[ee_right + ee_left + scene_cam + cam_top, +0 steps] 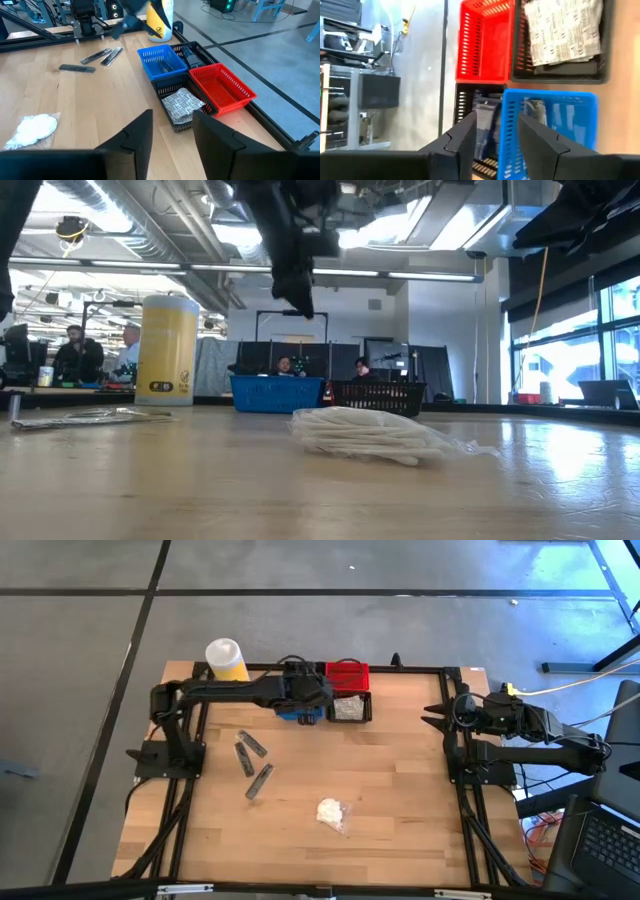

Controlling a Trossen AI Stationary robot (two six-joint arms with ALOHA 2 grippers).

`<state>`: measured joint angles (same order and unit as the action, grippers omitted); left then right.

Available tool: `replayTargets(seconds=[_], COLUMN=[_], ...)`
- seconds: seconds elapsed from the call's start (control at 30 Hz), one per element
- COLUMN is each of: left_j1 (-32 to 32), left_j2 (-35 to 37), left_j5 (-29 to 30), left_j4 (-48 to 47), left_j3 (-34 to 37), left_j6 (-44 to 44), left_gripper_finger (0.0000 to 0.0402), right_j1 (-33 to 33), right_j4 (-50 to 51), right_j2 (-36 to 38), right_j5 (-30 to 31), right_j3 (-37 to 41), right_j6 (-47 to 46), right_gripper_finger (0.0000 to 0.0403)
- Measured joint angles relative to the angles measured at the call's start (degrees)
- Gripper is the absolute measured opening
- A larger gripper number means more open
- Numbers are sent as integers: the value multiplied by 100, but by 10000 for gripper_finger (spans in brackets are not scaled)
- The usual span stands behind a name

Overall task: Pick & Place Travel size toiletries
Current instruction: Put the bottom comb into the blue bin

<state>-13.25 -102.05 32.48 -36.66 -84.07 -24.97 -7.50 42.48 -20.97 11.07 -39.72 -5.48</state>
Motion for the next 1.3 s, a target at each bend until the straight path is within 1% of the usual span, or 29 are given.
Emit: replayTargets(seconds=[0.13,0.3,0.43,0.53,0.63,0.77,0.87,0.93,1.0,1.1,1.3], left_j1=[284,784,1235,1556,1893,2360,2664,2846,2962,3022,2885], left_j2=[372,799,1075,1190,1225,1206,1177,1183,1183,1183,1183], left_j5=[-30,-77,-499,-917,-1147,-1495,-1531,-1372,-1333,-1444,-1368], left_j4=[-519,-1425,-2190,-2514,-2562,-2684,-2747,-2653,-2658,-2760,-2697], left_j3=[0,0,1,68,268,548,827,985,1164,1382,1832], left_j6=[663,1521,2484,3558,4786,5846,7079,7663,8012,8255,8439], left_gripper_finger=[135,138,138,136,134,132,132,132,132,139,179], right_j1=[2,1,0,0,0,1,1,0,0,1,1], right_j4=[2,0,2,1,2,2,0,2,2,2,2], right_j2=[-2,0,0,-1,-2,0,-2,-1,-1,-1,-1], right_j5=[-1,-2,-2,-2,0,-1,-2,0,-1,-2,-1], right_j3=[-2,-2,0,-1,-2,-2,-2,-1,-2,-1,-2], right_j6=[1,2,2,0,1,0,1,0,0,1,1], right_gripper_finger=[149,155,160,164,167,170,172,171,168,162,149])
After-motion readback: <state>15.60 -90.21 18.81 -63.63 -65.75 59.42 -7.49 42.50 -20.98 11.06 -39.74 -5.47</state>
